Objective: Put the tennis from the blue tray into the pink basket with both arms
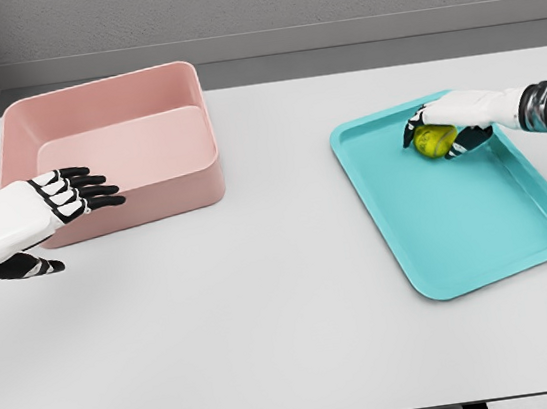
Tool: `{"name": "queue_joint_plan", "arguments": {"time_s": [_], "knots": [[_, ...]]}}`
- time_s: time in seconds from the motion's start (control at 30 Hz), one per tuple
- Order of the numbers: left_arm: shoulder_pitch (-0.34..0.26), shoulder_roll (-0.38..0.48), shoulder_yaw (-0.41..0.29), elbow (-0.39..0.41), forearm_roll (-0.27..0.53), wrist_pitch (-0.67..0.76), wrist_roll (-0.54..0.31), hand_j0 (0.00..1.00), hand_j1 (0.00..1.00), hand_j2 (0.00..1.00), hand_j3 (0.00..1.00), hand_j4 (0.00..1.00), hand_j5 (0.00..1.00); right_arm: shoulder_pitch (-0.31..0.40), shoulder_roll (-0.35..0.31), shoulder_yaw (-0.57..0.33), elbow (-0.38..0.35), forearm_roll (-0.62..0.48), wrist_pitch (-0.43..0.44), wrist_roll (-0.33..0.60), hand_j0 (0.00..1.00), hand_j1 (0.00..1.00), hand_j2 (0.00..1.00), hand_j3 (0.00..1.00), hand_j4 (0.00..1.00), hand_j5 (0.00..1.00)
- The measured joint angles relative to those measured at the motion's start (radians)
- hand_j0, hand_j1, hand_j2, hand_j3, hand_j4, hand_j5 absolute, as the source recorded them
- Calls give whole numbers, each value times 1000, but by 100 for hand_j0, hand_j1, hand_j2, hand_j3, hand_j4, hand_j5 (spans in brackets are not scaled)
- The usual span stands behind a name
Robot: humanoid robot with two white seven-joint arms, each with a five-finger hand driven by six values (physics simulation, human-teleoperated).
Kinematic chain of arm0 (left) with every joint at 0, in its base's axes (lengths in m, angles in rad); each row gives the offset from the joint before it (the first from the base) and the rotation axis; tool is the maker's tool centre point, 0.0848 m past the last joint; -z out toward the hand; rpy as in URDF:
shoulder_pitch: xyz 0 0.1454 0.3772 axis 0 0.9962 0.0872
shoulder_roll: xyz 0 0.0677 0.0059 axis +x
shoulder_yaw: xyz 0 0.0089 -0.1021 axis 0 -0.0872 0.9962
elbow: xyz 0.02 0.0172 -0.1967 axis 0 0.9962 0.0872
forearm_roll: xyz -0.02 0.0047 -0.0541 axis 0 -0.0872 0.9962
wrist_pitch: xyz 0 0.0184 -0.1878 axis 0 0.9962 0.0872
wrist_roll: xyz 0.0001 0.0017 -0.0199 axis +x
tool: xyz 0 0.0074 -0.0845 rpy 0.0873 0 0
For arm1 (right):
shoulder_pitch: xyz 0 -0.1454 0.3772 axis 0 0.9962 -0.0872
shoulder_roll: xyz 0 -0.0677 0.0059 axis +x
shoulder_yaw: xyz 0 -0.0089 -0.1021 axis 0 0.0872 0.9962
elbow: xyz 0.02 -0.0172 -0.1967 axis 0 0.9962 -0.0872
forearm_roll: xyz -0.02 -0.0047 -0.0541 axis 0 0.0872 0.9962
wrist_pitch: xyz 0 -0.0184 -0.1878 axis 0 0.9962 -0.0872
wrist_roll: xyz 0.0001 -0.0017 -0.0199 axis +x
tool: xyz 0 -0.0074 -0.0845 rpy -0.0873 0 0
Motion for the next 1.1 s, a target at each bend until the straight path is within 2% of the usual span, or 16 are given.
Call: {"name": "queue_joint_plan", "arguments": {"time_s": [0.1,0.27,0.37,0.47,0.87,1.1], "knots": [[0,-1,0,0,0,0,0,100,100,100,100,100,100,-2,0,-3,-4,-1,0,0,49,49,49,49,49,49],[2,-1,0,0,0,0,0,100,100,100,100,100,100,0,-3,-12,-26,-6,0,0,49,49,49,49,49,49],[2,-2,0,0,0,0,0,100,100,100,100,100,100,2,-8,-22,-40,-8,0,1,45,45,45,45,45,45],[0,-2,0,0,0,0,0,100,100,100,100,100,100,6,-19,-28,-75,-10,0,1,45,45,45,45,45,45],[3,-4,-1,0,0,0,0,100,100,100,100,100,100,71,-119,-53,-338,-11,-1,3,42,42,42,42,42,42],[3,-4,-2,0,-1,0,0,100,100,100,100,100,100,127,-173,-55,-532,-12,-1,6,42,42,42,42,42,42]]}}
